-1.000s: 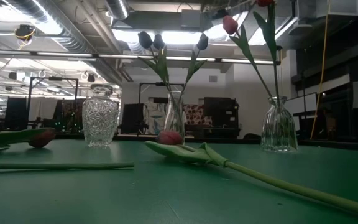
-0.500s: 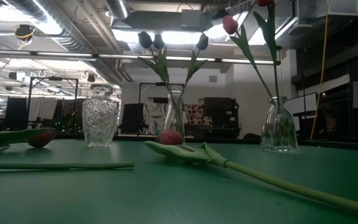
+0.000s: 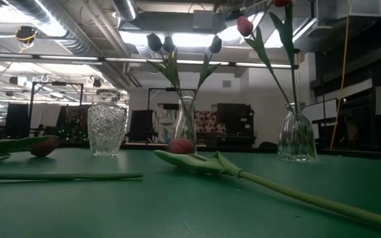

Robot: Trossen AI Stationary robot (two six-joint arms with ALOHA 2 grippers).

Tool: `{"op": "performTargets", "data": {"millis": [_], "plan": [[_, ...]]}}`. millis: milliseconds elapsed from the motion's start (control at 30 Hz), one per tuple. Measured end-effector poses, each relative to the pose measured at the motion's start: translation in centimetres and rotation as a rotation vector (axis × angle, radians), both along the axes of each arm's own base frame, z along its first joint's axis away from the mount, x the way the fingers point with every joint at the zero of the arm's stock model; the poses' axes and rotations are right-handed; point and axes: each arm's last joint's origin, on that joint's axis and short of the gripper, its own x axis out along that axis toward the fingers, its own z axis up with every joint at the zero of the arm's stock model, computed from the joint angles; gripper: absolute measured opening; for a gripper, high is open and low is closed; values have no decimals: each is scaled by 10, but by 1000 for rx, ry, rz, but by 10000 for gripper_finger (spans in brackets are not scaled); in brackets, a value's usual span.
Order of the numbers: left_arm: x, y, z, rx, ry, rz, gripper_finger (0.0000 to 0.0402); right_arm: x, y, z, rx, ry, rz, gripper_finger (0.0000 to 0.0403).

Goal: Sort flowers into vase by color
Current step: Put the pink tulip into the bottom right transparent vase

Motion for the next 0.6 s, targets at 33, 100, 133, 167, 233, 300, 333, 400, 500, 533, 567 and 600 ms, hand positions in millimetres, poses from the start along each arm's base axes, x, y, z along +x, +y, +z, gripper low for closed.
{"op": "performTargets", "data": {"millis": [33,100,133,167,233,300,333,400,500,533,567,600], "plan": [[0,1,0,-1,-3,3,145,0,0,-1,4,8,7,0],[1,2,0,0,-2,-12,145,0,0,-1,13,11,9,0],[1,3,0,-1,-2,-18,145,0,0,-1,14,11,9,0],[1,3,0,-1,-3,-21,145,0,0,-1,14,11,8,0],[1,3,2,-4,-16,-22,145,1,0,-1,13,13,7,0],[1,2,3,-8,-29,-31,145,1,-1,-1,15,14,0,0],[0,2,4,-12,-36,-40,145,2,-2,-1,14,14,-5,0],[0,2,5,-26,-45,-56,145,4,-3,-2,20,23,6,0],[0,1,5,-34,-42,-63,144,7,-7,-3,21,28,2,0],[1,1,4,-35,-40,-63,142,6,-7,-3,24,26,9,0],[1,1,4,-35,-41,-63,140,6,-7,-3,24,25,12,0],[1,1,3,-34,-39,-63,137,7,-7,-3,23,25,10,0]]}}
